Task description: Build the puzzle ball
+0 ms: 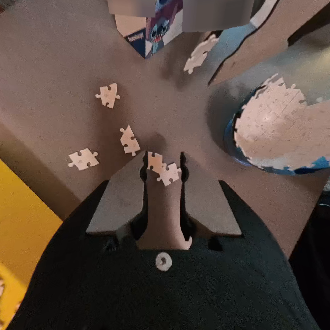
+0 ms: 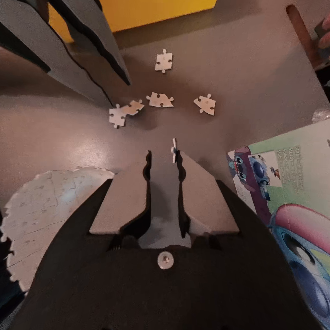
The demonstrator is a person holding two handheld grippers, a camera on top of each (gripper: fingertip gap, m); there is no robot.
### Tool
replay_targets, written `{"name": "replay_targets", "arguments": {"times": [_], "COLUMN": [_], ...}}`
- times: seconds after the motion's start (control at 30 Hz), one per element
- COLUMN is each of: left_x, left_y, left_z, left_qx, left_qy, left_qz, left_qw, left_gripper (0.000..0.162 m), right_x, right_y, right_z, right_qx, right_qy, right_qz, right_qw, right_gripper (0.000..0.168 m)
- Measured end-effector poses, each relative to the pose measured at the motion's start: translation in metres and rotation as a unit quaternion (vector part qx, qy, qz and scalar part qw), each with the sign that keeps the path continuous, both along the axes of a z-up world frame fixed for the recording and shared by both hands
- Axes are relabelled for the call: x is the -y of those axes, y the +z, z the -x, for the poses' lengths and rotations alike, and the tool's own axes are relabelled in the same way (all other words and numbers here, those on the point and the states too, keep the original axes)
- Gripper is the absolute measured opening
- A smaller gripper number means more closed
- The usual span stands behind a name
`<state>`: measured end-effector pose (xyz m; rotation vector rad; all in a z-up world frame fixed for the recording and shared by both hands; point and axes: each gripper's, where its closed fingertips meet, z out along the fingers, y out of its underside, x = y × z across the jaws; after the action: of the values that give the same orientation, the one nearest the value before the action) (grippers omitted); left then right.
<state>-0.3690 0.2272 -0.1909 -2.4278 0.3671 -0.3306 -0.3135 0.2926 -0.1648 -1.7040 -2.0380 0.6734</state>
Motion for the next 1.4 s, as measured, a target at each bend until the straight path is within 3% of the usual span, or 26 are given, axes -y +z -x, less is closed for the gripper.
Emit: {"name": "replay_targets", "arguments": {"times": [0.03, 0.23, 0.33, 0.47, 0.53, 0.67, 0.8, 0.93, 1.1, 1.2, 1.4], "left_x": [0.001, 0.011, 0.012, 0.011, 0.008, -0.003, -0.016, -0.011, 0.007, 0.014, 0.016], "left_y": [0.012, 0.105, 0.128, 0.112, 0.096, 0.079, 0.066, 0.079, 0.087, 0.076, 0.083], "left_z": [0.003, -0.002, -0.002, -0.009, -0.005, 0.000, -0.004, -0.005, -0.006, -0.011, -0.016], "left_qx": [-0.003, -0.016, -0.019, 0.007, 0.001, 0.009, 0.011, 0.026, 0.047, 0.044, 0.047], "left_qy": [0.003, -0.002, 0.002, 0.004, 0.016, 0.036, 0.031, 0.029, 0.009, -0.010, -0.019], "left_qz": [-0.009, -0.125, -0.163, -0.143, -0.136, -0.138, -0.128, -0.170, -0.212, -0.224, -0.267], "left_qw": [1.000, 0.992, 0.986, 0.990, 0.991, 0.990, 0.991, 0.985, 0.976, 0.974, 0.962], "left_gripper": [0.037, 0.041, 0.040, 0.040, 0.038, 0.035, 0.035, 0.033, 0.035, 0.034, 0.036], "right_x": [0.002, 0.032, 0.028, 0.042, 0.052, 0.058, 0.047, 0.036, 0.034, 0.026, -0.017], "right_y": [0.009, 0.069, 0.069, 0.008, -0.008, 0.000, 0.007, 0.027, 0.055, 0.047, 0.029], "right_z": [0.000, -0.011, -0.004, 0.000, 0.001, 0.000, 0.004, -0.005, -0.052, -0.084, -0.118], "right_qx": [-0.010, -0.072, -0.072, 0.046, 0.063, 0.013, -0.014, -0.063, -0.175, -0.211, -0.269], "right_qy": [0.003, 0.032, 0.010, 0.018, 0.030, 0.078, 0.074, 0.039, 0.011, -0.021, -0.095], "right_qz": [-0.005, 0.028, 0.039, 0.124, 0.151, 0.114, 0.067, 0.028, -0.006, 0.013, 0.002], "right_qw": [1.000, 0.996, 0.997, 0.991, 0.986, 0.990, 0.995, 0.997, 0.984, 0.977, 0.958], "right_gripper": [0.025, 0.034, 0.033, 0.049, 0.051, 0.050, 0.050, 0.048, 0.044, 0.045, 0.048]}}
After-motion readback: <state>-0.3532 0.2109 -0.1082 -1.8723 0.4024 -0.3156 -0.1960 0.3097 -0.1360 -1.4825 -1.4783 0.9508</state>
